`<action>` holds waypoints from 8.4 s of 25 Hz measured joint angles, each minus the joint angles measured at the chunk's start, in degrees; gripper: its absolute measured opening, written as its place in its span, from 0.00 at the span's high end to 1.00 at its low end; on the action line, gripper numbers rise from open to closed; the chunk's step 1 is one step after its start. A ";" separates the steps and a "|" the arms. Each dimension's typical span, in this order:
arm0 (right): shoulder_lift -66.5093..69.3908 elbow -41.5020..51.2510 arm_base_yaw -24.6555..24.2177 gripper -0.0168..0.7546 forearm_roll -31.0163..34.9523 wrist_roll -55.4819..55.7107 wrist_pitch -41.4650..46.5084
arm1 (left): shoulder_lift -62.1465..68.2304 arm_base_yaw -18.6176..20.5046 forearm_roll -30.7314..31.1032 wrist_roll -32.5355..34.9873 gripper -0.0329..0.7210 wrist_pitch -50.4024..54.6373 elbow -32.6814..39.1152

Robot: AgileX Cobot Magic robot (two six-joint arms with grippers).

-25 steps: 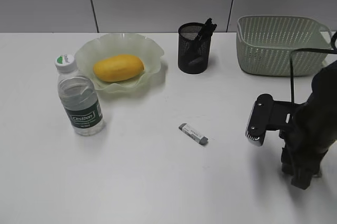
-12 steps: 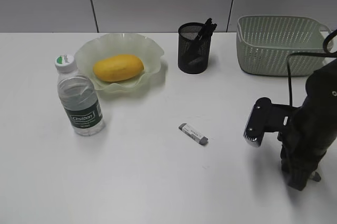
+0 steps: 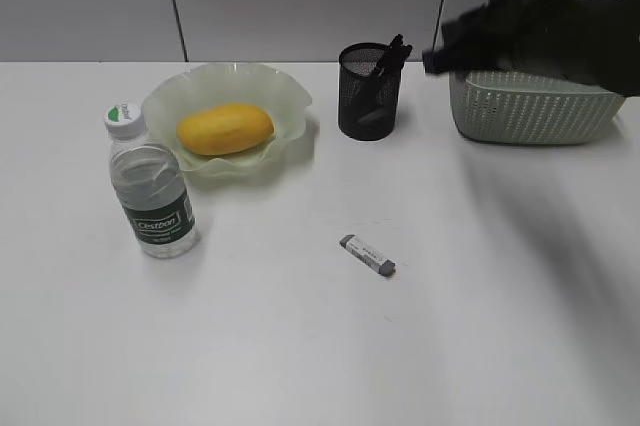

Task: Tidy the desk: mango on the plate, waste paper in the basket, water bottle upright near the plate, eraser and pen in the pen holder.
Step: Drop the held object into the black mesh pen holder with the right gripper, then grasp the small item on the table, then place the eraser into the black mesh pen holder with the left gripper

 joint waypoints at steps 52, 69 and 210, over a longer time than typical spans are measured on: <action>-63.11 17.93 -0.10 0.42 -24.40 29.24 80.06 | 1.62 0.00 -0.15 0.00 0.77 0.00 0.00; -95.31 24.29 -0.10 0.45 -22.92 27.31 77.44 | 34.02 0.00 -21.00 23.06 0.72 -15.81 -7.99; -98.48 24.64 -0.10 0.66 -22.80 27.18 78.05 | 138.13 -23.74 -73.51 84.27 0.39 -52.53 -84.52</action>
